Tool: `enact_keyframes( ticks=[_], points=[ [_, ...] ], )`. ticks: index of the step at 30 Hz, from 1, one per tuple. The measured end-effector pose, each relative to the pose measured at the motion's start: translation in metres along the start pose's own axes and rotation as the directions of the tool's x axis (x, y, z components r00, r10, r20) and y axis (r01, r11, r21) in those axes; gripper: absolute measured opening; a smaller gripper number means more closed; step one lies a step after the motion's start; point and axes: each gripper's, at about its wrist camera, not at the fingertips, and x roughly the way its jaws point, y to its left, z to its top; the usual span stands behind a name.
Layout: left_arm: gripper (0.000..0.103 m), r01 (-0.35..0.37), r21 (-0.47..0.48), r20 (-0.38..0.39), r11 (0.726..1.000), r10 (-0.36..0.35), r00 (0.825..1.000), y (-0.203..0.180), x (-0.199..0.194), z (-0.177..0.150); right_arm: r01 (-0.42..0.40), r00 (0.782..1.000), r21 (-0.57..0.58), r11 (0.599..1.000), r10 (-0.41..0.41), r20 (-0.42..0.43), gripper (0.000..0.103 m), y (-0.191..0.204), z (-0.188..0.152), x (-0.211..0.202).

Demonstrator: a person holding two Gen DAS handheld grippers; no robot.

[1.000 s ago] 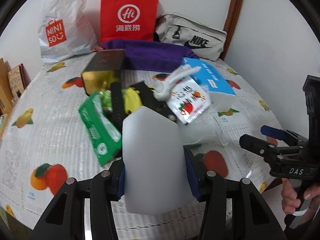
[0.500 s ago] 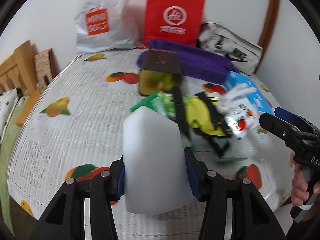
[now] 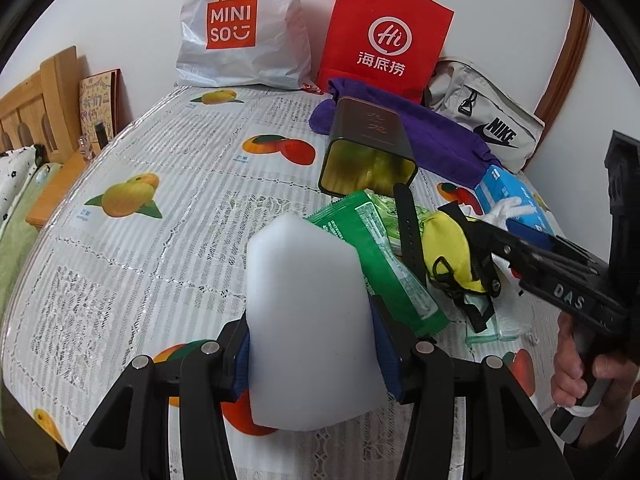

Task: Organize soft objects
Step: 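Grasp the knotted white tissue with the right gripper while the left gripper lifts the foam block, then carry foam block and tissue onto the purple towel while both grippers release them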

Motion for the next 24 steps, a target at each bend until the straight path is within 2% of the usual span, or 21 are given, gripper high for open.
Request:
enact_keyframes(
  ticks=[1,2,3,4,7,10,17,20,24],
  points=[
    [0.049,-0.001,0.000,-0.003,1.000,0.001,1.000,0.001,0.002,0.001,0.001,1.000,0.000,1.000,-0.001,-0.002,0.058,0.000,0.001,0.001],
    [0.049,-0.003,-0.004,-0.010,1.000,0.003,1.000,0.003,0.006,0.001,0.001,1.000,-0.005,1.000,-0.001,-0.006,0.047,0.001,0.002,0.003],
    [0.049,0.000,-0.011,-0.015,1.000,0.000,1.000,0.006,0.008,0.001,0.001,1.000,-0.009,1.000,-0.001,-0.013,0.040,0.001,0.002,0.005],
    [0.049,0.008,-0.018,-0.019,1.000,-0.008,1.000,0.008,0.011,0.001,-0.001,1.000,-0.012,1.000,0.000,-0.025,0.027,0.001,0.002,0.006],
    [0.049,0.026,-0.037,-0.034,0.999,-0.027,0.999,0.013,0.019,-0.002,-0.004,1.000,-0.022,1.000,0.004,-0.022,0.026,0.000,0.001,0.005],
    [0.049,0.029,-0.023,-0.015,0.999,-0.030,0.999,0.013,0.020,-0.003,-0.003,1.000,-0.033,0.999,0.003,0.001,0.025,0.001,0.001,-0.005],
    [0.049,0.013,0.001,0.023,1.000,-0.013,1.000,0.009,0.022,-0.004,0.000,0.997,-0.050,0.999,0.004,0.077,0.025,-0.002,-0.003,-0.058],
    [0.049,0.010,0.011,0.027,1.000,-0.010,1.000,0.008,0.022,-0.005,0.035,0.996,-0.048,0.998,-0.031,0.080,0.025,-0.012,-0.019,-0.080],
    [0.049,0.011,0.017,0.030,1.000,-0.011,0.999,0.008,0.019,-0.008,0.072,0.997,-0.023,0.997,-0.071,0.041,0.025,-0.030,-0.048,-0.097]
  ],
)
